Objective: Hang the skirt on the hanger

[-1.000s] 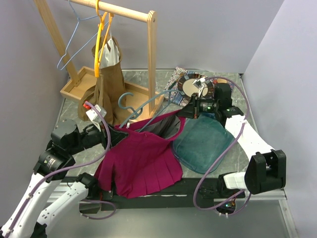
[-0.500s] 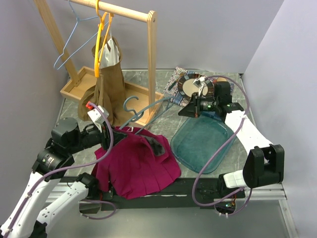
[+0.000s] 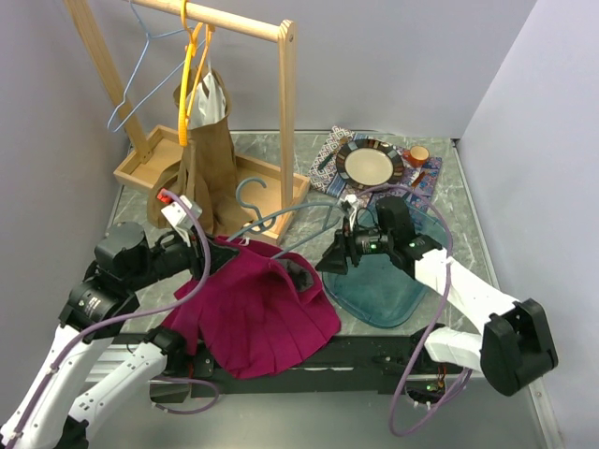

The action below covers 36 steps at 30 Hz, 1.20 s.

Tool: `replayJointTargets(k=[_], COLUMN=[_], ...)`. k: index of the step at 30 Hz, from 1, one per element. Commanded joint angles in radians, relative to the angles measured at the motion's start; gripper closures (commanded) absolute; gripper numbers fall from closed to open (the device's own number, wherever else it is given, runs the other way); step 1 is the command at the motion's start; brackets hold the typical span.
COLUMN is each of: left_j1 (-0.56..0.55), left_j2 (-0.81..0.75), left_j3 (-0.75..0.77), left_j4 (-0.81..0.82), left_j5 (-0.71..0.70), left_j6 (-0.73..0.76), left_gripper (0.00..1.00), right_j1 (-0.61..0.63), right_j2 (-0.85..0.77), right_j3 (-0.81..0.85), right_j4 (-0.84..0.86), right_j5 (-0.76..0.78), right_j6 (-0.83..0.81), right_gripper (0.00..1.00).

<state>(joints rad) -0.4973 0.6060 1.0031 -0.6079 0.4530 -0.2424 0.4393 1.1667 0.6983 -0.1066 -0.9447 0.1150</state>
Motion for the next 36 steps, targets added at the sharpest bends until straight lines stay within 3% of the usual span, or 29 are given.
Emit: replayJointTargets(k=[1, 3, 6, 10, 14, 18, 24, 27, 30, 33, 34, 36], left_j1=[0.005, 0.005, 0.005, 0.005, 0.005, 0.005, 0.005, 0.005, 0.005, 0.005, 0.005, 0.005], left_j2=[0.008, 0.009, 0.003, -0.023, -0.057, -0.068, -0.057, -0.063, -0.063, -0.057, -0.055, -0.054], left_j3=[0.029, 0.031, 0.031, 0.017, -0.003, -0.009, 0.032, 0.038, 0.038, 0.040, 0.042, 0.043], left_j4=[0.204, 0.212, 0.206, 0.175, 0.160, 0.192, 0.226, 0.237, 0.247, 0.260, 0.264, 0.261], left_j5=[-0.071, -0.066, -0.060, -0.043, -0.045, -0.054, -0.140, -0.161, -0.175, -0.174, -0.175, -0.172], left_j6=[-0.067, -0.071, -0.069, -0.058, -0.061, -0.095, -0.146, -0.152, -0.156, -0.155, -0.155, -0.149], left_gripper=[0.99, 0.99, 0.99, 0.99, 0.99, 0.99, 0.99, 0.99, 0.99, 0.99, 0.99, 0.99], right_j1=[0.049, 0.045, -0.007, -0.095, -0.177, -0.068, 0.071, 0.082, 0.102, 0.125, 0.130, 0.134], right_j2=[-0.039, -0.041, -0.032, -0.022, -0.022, -0.038, -0.053, -0.036, -0.012, 0.017, 0.037, 0.057], right_j3=[-0.006, -0.013, -0.028, -0.042, -0.054, -0.037, -0.029, -0.028, -0.017, -0.003, 0.012, 0.029], right_j4=[0.129, 0.163, 0.250, 0.333, 0.404, 0.254, 0.179, 0.145, 0.136, 0.133, 0.128, 0.113], right_j5=[0.187, 0.207, 0.121, 0.043, -0.081, -0.014, 0.186, 0.231, 0.230, 0.233, 0.231, 0.231], right_j6=[0.061, 0.133, 0.254, 0.336, 0.355, 0.171, 0.098, 0.083, 0.086, 0.087, 0.086, 0.081], right_gripper=[0.30, 0.28, 0.22, 0.07, 0.03, 0.04, 0.08, 0.15, 0.28, 0.47, 0.58, 0.72])
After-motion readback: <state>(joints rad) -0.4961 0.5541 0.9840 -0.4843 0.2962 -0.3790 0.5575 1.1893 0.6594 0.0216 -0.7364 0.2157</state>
